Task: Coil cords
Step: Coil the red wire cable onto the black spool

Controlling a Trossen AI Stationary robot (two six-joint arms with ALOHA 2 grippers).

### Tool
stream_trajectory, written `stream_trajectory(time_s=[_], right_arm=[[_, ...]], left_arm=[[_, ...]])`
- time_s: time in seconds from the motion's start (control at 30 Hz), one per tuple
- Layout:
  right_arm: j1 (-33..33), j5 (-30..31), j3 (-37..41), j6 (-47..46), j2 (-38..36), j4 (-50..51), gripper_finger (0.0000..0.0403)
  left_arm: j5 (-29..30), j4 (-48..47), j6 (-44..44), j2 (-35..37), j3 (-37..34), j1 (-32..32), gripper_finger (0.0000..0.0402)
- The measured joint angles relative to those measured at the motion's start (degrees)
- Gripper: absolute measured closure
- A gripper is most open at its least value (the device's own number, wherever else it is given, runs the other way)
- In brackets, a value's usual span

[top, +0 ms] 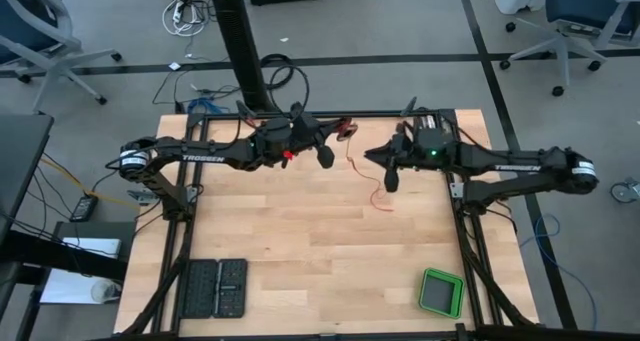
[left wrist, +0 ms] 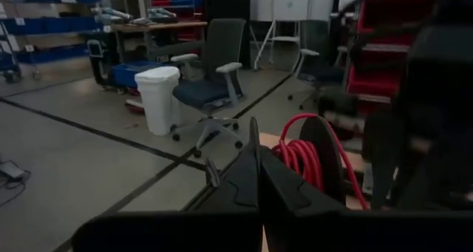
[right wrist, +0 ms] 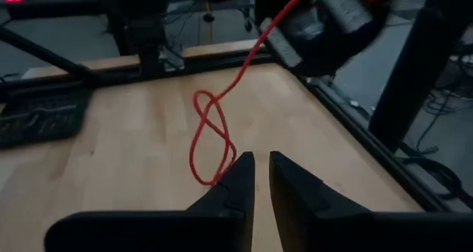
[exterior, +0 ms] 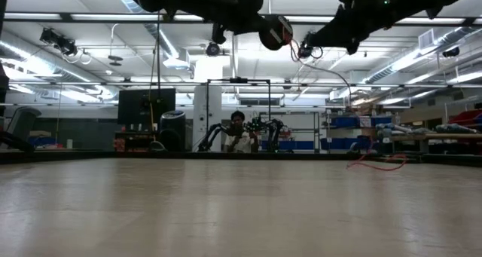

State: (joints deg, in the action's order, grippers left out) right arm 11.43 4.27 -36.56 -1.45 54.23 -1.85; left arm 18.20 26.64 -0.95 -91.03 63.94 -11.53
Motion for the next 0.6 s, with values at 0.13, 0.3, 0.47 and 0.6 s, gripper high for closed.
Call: stream_trajectory(time_s=[0.13,0.3,0.47,0.6], right_arm=[[-1.44,0.01,-0.02,0.15,4.63,-4.24,0.036],[-2.75,-0.98,-0.02,0.56,7.86,-6.34,0.0361],[-3.54,-2.58,-0.02,-0.76,8.45,-5.14,0.036],[-3.61,-2.84,-0.01,-1.38,8.47,-3.84,0.036]], left_arm=[[-0.04,0.88,-2.6,0.01,0.0,0.02,0.0401],[0.18,0.65,-2.62,0.01,0.0,0.07,0.0401],[0.37,1.19,-2.62,0.01,0.0,0.07,0.0401],[0.39,1.61,-2.6,0.03,0.0,0.07,0.0401]])
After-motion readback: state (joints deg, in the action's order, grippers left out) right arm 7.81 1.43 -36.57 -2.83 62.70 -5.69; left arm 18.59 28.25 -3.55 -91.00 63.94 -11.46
